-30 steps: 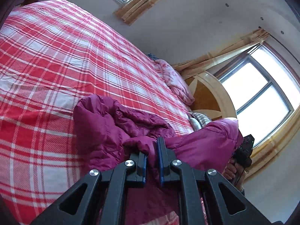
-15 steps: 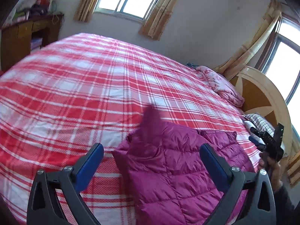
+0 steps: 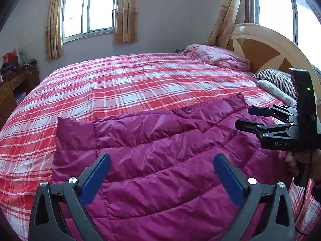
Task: Fold large clothes
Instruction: 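Open both tools to release the hem onto the jacket, then press both open tools down on the folded jacket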
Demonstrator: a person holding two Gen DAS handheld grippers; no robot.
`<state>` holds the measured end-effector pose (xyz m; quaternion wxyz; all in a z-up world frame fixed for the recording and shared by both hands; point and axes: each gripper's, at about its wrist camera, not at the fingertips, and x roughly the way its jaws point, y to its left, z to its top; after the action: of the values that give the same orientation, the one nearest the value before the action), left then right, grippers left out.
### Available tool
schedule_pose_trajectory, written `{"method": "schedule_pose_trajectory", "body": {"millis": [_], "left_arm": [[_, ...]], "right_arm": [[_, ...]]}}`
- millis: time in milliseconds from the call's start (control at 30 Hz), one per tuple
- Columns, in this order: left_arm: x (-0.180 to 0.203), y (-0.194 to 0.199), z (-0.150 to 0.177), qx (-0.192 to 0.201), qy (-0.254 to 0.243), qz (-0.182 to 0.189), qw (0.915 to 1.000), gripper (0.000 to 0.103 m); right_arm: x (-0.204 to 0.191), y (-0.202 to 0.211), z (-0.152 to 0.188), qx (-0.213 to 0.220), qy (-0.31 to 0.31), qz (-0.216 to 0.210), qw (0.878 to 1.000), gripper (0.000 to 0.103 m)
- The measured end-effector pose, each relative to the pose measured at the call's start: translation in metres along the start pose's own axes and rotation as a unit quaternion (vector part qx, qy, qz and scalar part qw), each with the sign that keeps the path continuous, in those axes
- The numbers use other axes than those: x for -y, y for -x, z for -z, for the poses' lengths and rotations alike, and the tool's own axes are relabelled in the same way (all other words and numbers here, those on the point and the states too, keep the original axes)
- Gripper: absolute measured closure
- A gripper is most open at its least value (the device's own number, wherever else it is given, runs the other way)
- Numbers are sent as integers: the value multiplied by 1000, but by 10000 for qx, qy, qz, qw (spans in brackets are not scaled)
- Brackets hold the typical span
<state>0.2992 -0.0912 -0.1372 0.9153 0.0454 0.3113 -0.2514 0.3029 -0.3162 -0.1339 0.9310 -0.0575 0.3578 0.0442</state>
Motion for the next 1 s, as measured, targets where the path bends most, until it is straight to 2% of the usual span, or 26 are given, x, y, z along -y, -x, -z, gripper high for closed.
{"method": "schedule_pose_trajectory", "body": {"millis": [67,200,367,1000], "left_arm": [[2,-20,-2,-114,-23,-151,9998,1],[-2,-48,-3,-304,134,-246,9991,1],[0,-61,0,-448,161,-259,9985,1],[-2,-70,6,-702,372,-107,9968,1]], "right_arm": [[9,-13,8,-133,-36,201,9997,29],[37,-27,21,-290,-583,107,9978,29],[44,-33,22,-364,-828,-5,9959,29],[32,-51,20,-791,-629,151,9948,24]]}}
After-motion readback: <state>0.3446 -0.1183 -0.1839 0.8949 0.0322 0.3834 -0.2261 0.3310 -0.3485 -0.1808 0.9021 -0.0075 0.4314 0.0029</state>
